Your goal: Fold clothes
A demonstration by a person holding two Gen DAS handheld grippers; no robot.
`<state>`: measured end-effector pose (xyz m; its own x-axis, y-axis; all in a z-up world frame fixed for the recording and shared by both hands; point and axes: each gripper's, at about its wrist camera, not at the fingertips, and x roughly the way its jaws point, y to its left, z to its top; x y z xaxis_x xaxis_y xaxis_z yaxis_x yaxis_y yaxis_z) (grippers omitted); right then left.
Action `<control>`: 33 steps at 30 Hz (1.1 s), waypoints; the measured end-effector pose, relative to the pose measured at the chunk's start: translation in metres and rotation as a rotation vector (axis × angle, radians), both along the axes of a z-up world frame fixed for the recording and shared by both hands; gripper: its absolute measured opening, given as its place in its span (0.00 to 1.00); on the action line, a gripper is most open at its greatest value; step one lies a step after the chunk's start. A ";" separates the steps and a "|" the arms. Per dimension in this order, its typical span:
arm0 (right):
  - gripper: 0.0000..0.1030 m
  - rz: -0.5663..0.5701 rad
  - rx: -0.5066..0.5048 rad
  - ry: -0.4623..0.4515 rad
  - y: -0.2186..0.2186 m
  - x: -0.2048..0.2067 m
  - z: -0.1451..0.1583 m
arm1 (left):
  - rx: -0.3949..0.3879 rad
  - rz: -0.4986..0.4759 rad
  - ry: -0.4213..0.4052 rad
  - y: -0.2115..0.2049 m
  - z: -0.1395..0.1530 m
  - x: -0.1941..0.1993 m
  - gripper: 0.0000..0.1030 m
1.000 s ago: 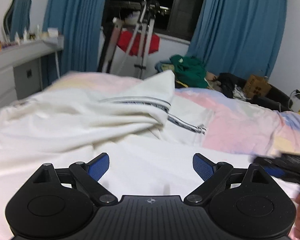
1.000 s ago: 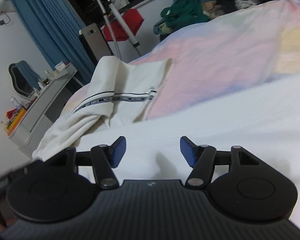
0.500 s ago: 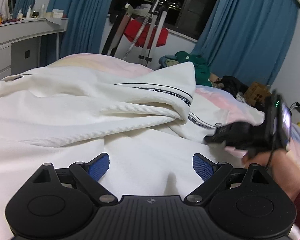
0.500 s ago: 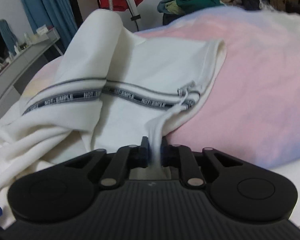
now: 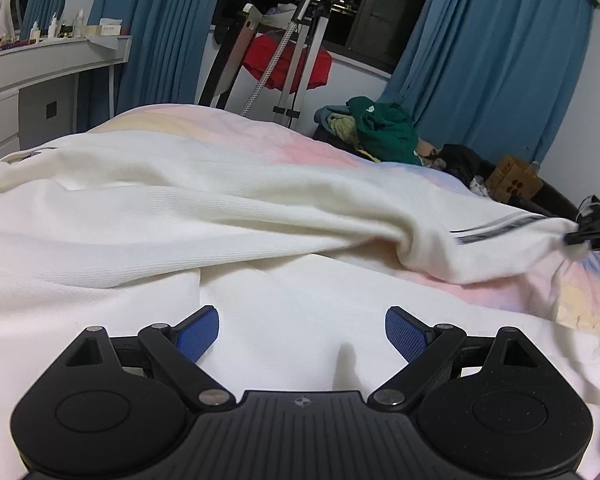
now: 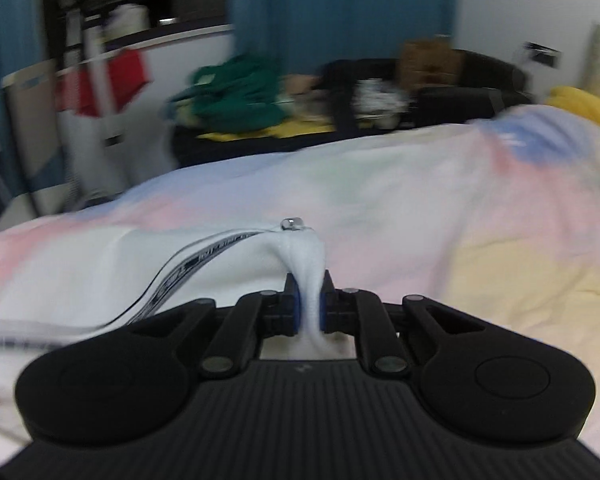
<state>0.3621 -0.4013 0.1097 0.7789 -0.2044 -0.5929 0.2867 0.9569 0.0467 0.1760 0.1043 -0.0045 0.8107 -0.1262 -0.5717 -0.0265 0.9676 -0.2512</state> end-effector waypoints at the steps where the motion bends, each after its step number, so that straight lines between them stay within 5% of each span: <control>1: 0.11 -0.004 -0.004 -0.002 -0.006 0.000 -0.001 | 0.006 -0.003 0.001 -0.001 -0.001 0.001 0.89; 11: 0.11 -0.007 -0.034 -0.008 -0.045 -0.011 -0.025 | 0.031 -0.018 0.027 -0.003 -0.009 0.009 0.89; 18: 0.11 -0.044 0.013 0.047 -0.075 -0.040 -0.077 | 0.044 -0.038 0.030 -0.007 -0.009 0.009 0.89; 33: 0.19 -0.058 0.154 0.038 -0.102 -0.075 -0.118 | 0.076 -0.085 0.050 -0.019 -0.005 -0.006 0.89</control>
